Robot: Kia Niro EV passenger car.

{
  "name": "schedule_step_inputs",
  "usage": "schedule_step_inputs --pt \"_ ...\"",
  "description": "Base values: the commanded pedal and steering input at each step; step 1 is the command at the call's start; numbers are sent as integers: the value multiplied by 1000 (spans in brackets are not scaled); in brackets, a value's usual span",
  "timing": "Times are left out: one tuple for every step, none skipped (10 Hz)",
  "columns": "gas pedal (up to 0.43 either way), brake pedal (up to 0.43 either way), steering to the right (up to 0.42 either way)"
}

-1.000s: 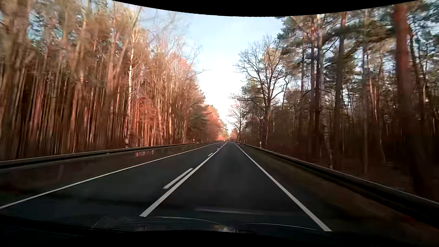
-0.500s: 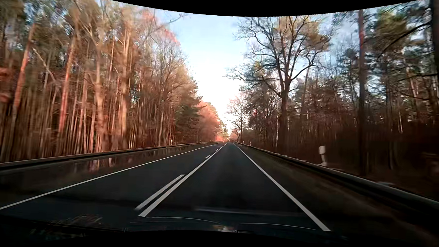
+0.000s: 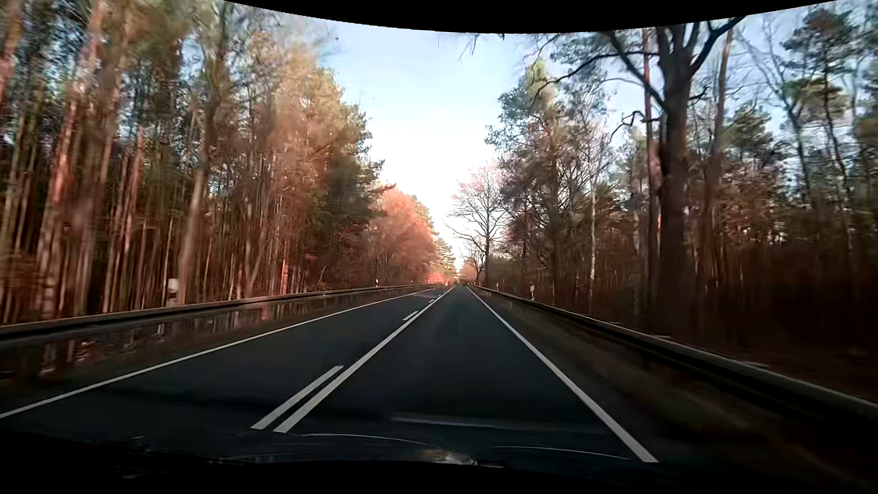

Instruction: Follow the waypoints while adhering to traffic rules and regulations

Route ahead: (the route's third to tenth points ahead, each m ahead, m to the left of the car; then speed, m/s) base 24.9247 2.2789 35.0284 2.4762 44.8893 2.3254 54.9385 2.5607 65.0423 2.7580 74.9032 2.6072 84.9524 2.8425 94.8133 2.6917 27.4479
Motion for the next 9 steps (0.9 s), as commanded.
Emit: schedule_step_inputs --pt "197 0 -1" --pt "197 0 0" --pt "197 0 -1" --pt "197 0 -1" --pt "197 0 0" --pt "197 0 0" --pt "197 0 -1" --pt "197 0 -1" --pt "197 0 -1"
